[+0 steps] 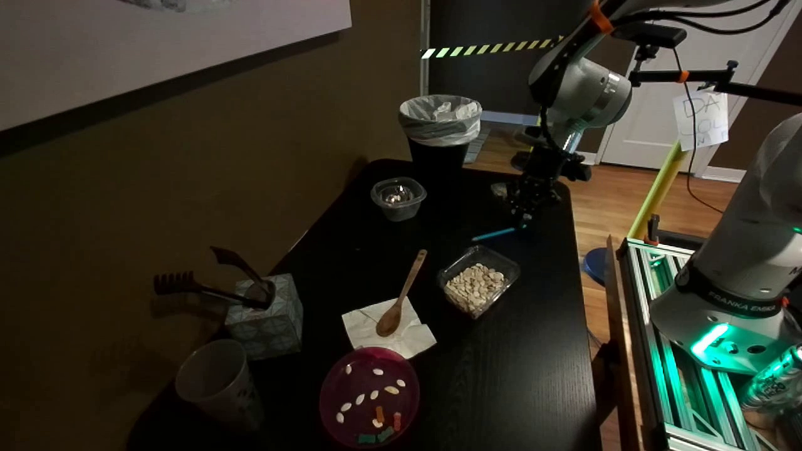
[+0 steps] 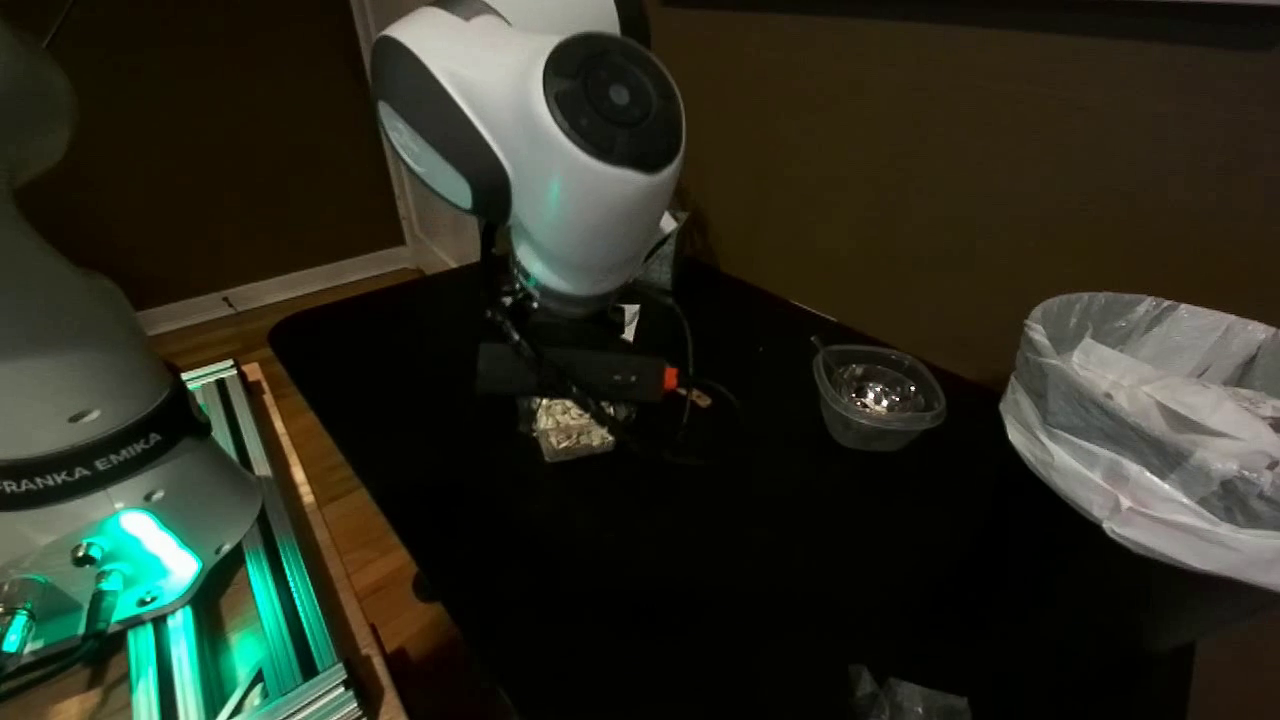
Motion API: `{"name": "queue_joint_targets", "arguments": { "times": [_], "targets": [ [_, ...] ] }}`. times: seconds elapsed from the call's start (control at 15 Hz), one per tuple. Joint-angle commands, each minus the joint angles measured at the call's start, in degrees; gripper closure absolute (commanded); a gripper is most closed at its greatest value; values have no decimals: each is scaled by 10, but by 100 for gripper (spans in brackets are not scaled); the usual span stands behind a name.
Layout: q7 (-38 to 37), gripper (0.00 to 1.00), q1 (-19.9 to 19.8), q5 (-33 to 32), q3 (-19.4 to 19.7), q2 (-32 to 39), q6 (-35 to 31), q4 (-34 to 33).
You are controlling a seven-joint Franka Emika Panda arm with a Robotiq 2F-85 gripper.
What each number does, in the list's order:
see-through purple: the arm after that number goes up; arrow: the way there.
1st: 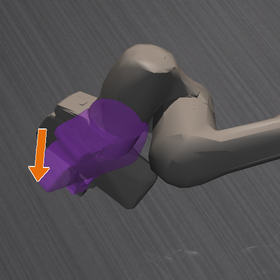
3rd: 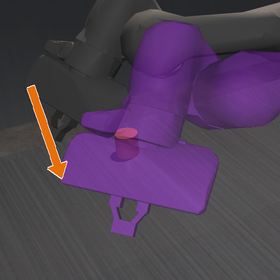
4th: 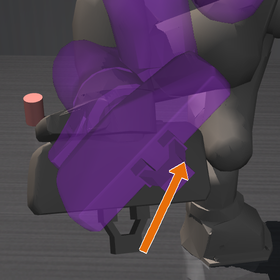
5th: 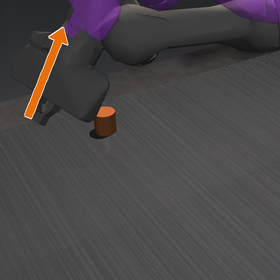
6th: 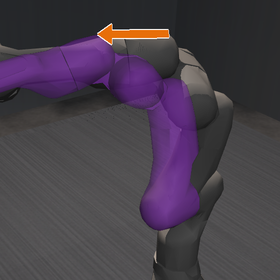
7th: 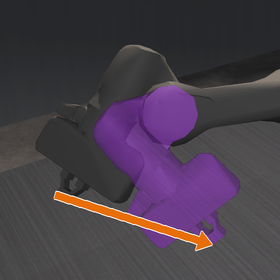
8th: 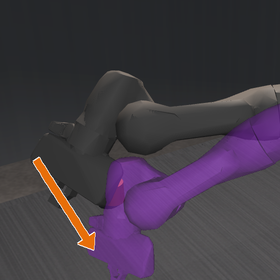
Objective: Move the pencil and place it on the napkin
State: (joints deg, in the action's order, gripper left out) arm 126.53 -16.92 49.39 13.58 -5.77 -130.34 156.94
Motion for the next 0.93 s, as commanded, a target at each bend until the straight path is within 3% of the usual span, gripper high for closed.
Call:
{"name": "queue_joint_targets", "arguments": {
  "times": [0.0,0.13,0.2,0.27,0.33,0.47,0.53,0.6,0.8,0.87],
  "targets": [
    [-146,98,65,26,-63,-66,-120,38],
    [-224,98,107,22,-104,-31,-174,6],
    [-259,98,105,28,-149,-25,-196,5],
    [-296,98,150,21,-143,-20,-211,5],
    [-321,98,141,32,-191,-16,-217,4],
    [-368,98,176,36,-240,-13,-228,5],
    [-330,98,156,27,-205,-24,-208,5],
    [-349,91,191,20,-193,-22,-213,5],
    [-341,91,163,27,-213,-23,-212,4],
    [-356,98,164,49,-213,-20,-221,4]
  ]
}}
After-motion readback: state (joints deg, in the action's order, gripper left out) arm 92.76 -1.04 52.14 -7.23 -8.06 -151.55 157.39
